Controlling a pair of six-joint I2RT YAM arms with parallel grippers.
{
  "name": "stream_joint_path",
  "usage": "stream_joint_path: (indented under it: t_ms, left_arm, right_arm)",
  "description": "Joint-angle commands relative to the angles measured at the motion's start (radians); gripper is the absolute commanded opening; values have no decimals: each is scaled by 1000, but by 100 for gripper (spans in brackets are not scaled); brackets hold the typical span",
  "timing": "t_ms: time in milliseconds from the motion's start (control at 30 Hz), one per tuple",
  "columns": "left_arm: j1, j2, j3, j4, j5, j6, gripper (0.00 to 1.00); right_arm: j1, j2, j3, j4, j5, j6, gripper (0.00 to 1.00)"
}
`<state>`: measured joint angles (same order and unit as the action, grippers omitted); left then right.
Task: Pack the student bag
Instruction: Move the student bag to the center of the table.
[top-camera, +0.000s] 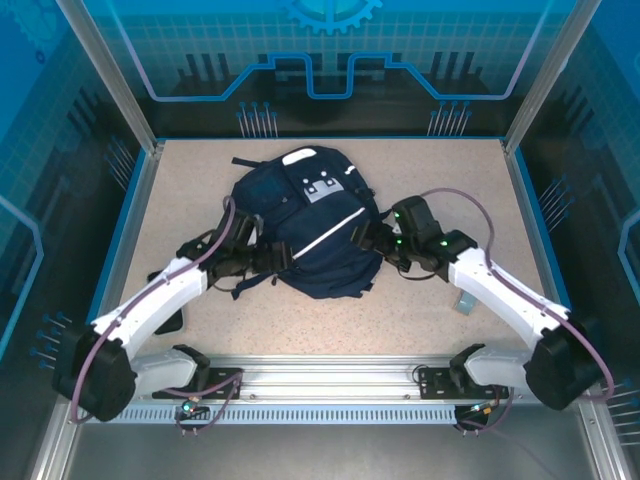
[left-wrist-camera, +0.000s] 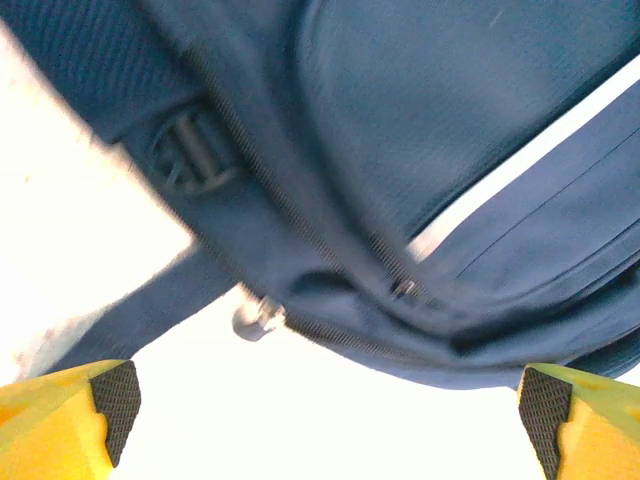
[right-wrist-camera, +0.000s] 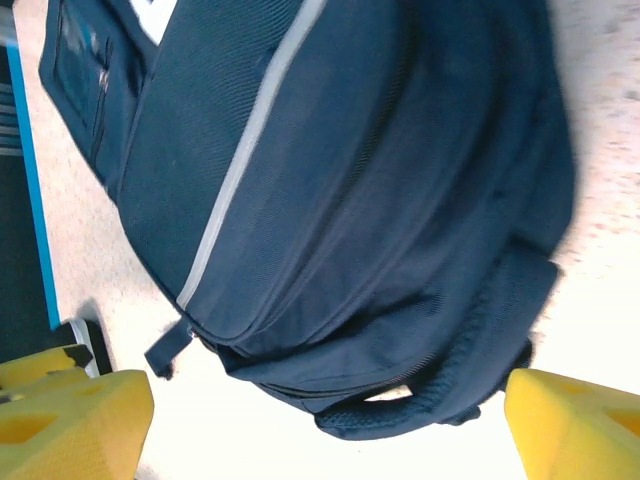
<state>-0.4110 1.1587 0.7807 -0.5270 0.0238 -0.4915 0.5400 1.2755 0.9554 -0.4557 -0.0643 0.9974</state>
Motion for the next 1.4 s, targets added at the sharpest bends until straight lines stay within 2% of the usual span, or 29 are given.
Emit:
stream_joint_path:
  t_ms: [0, 233, 333, 433, 600, 633, 967, 1200, 1367]
  left_arm:
    - [5, -64, -103, 40, 59, -3, 99]
    - [5, -62, -203, 111, 63, -33, 97]
    - [5, -45, -237, 164, 55, -14, 93]
    - [5, -36, -276, 250, 68, 15, 85]
    - [4, -23, -281, 331, 61, 22, 62]
    - [4, -13, -279, 344, 63, 17, 60]
    - [1, 236, -167, 353, 109, 31, 60]
    - [3, 285, -145, 408, 118, 81, 45]
    - [2, 313, -130, 409, 92, 117, 38]
  right_arm:
    - [46, 93, 85, -11, -35, -67, 93]
    - [84, 261, 177, -23, -42, -55, 91]
    - [78, 304, 185, -11, -36, -52, 91]
    - [63, 346, 203, -4, -44, -59, 89]
    - [38, 427, 249, -1, -48, -90, 83]
    - [32, 441, 258, -2, -48, -97, 82]
    - [-21, 622, 431, -39, -29, -184, 78]
    - [-40, 664, 476, -49, -63, -206, 75]
    - [-40, 654, 456, -47, -79, -212, 71]
